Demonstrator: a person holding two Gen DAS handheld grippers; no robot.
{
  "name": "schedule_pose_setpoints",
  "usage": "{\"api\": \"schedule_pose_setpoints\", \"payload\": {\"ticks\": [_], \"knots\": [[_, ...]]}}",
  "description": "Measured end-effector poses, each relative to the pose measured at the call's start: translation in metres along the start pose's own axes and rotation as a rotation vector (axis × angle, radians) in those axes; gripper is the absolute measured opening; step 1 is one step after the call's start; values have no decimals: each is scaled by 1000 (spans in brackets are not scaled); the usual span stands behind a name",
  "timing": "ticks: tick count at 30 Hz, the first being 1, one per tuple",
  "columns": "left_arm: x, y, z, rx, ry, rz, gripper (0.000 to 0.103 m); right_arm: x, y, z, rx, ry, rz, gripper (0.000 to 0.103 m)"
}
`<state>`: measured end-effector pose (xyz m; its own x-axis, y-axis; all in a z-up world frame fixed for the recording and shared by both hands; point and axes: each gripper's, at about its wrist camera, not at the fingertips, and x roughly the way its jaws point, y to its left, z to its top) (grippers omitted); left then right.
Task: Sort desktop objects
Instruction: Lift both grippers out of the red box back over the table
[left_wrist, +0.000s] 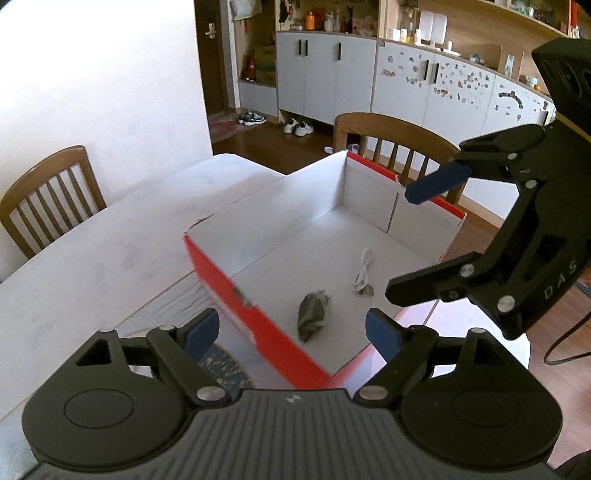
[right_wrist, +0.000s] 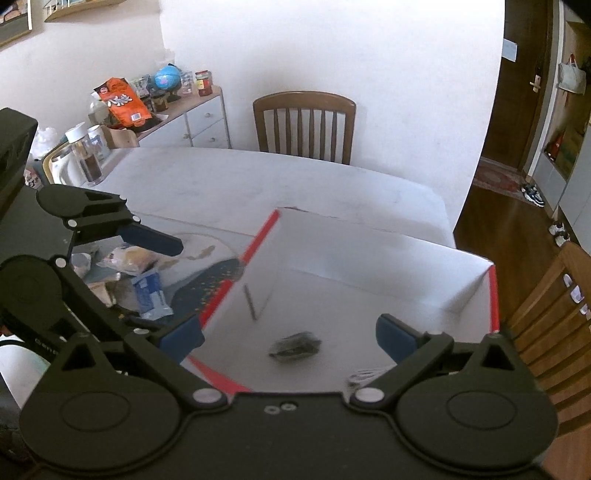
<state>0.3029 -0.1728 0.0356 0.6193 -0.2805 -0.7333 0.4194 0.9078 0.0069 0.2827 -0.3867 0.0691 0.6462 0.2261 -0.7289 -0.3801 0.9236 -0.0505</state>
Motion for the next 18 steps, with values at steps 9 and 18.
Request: {"api": "schedule_pose_setpoints", "payload": {"ticks": [9, 18], "knots": [[-39, 31, -33, -25, -27, 6, 86, 3, 58, 0, 7, 6, -12, 102], [-72, 56, -70, -19, -35, -10, 86, 8, 115, -3, 21, 10, -26, 102]]}}
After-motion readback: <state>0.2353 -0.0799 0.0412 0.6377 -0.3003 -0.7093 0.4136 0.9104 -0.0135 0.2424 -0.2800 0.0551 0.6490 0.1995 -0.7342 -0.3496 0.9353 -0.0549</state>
